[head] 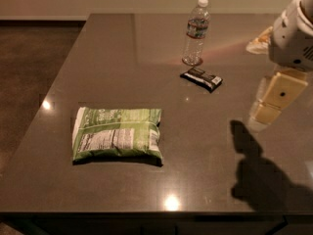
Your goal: Pick green jalapeno chip bag
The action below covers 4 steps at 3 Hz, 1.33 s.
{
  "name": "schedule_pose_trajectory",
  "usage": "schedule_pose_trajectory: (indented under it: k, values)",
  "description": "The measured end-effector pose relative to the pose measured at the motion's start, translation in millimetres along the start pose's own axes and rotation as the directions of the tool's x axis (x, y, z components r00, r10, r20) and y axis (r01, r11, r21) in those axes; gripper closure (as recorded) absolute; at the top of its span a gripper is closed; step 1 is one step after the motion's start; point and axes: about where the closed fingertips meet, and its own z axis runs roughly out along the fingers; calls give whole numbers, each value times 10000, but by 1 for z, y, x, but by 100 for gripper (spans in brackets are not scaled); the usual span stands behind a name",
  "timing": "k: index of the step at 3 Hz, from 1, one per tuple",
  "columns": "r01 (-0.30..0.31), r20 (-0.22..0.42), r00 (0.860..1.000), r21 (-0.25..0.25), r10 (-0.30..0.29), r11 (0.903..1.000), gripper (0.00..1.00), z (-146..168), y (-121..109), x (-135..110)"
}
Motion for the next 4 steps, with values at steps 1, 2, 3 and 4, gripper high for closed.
schedule_pose_trajectory:
  k: [1, 2, 3, 4]
  values:
    - [386, 754, 9965, -159, -373, 9991, 0, 4, 9, -28]
    - [896, 1403, 9866, -371, -836, 9953, 0, 12, 16, -60]
    - [1376, 2011, 9720, -660, -1219, 9883, 0, 23, 22, -94]
    - [1690, 2178, 9657, -1129, -1415, 9791, 0, 50, 36, -128]
